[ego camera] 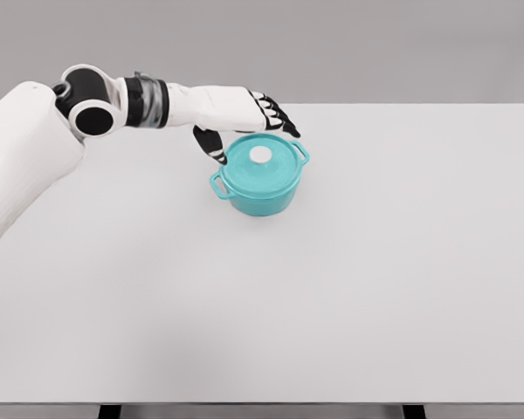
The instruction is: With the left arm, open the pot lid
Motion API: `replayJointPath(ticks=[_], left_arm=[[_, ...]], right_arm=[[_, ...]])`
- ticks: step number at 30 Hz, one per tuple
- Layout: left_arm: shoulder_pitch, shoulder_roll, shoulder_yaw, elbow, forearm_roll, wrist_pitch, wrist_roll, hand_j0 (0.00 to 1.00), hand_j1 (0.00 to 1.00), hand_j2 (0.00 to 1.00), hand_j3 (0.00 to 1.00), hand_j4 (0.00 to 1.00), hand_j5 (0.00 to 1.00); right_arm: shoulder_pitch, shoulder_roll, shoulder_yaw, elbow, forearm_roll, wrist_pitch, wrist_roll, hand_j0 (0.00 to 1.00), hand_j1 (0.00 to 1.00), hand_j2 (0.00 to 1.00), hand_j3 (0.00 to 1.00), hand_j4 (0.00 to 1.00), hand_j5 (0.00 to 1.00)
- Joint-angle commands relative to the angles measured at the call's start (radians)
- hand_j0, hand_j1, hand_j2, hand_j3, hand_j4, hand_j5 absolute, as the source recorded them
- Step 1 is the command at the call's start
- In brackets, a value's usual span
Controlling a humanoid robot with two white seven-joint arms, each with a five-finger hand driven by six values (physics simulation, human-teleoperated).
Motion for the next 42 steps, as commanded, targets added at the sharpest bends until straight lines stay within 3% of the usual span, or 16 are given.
replayJointPath(ticks=[1, 8, 11, 17, 42], left_arm=[[0.000, -0.021, -0.004, 0.052, 0.000, 0.003, 0.000, 1.00, 1.00, 1.00, 1.00, 1.00, 1.00], [-0.011, -0.059, -0.024, 0.069, -0.061, 0.003, 0.000, 0.98, 0.98, 0.98, 0.98, 0.98, 0.98], [-0.015, -0.075, -0.032, 0.080, -0.063, 0.003, 0.000, 0.89, 0.89, 0.89, 0.89, 0.89, 0.89], [-0.012, -0.073, -0.032, 0.086, -0.089, 0.003, 0.000, 0.84, 0.84, 0.84, 0.84, 0.84, 0.84], [-0.011, -0.099, -0.043, 0.129, -0.106, 0.003, 0.000, 0.78, 0.78, 0.78, 0.78, 0.78, 0.78]], right_arm=[[0.000, 0.000, 0.000, 0.000, 0.000, 0.000, 0.000, 1.00, 1.00, 1.00, 1.00, 1.00, 1.00], [0.000, 0.000, 0.000, 0.000, 0.000, 0.000, 0.000, 1.00, 1.00, 1.00, 1.00, 1.00, 1.00], [0.000, 0.000, 0.000, 0.000, 0.000, 0.000, 0.000, 1.00, 1.00, 1.00, 1.00, 1.00, 1.00], [0.000, 0.000, 0.000, 0.000, 0.000, 0.000, 0.000, 1.00, 1.00, 1.00, 1.00, 1.00, 1.00], [0.000, 0.000, 0.000, 0.000, 0.000, 0.000, 0.000, 1.00, 1.00, 1.00, 1.00, 1.00, 1.00]])
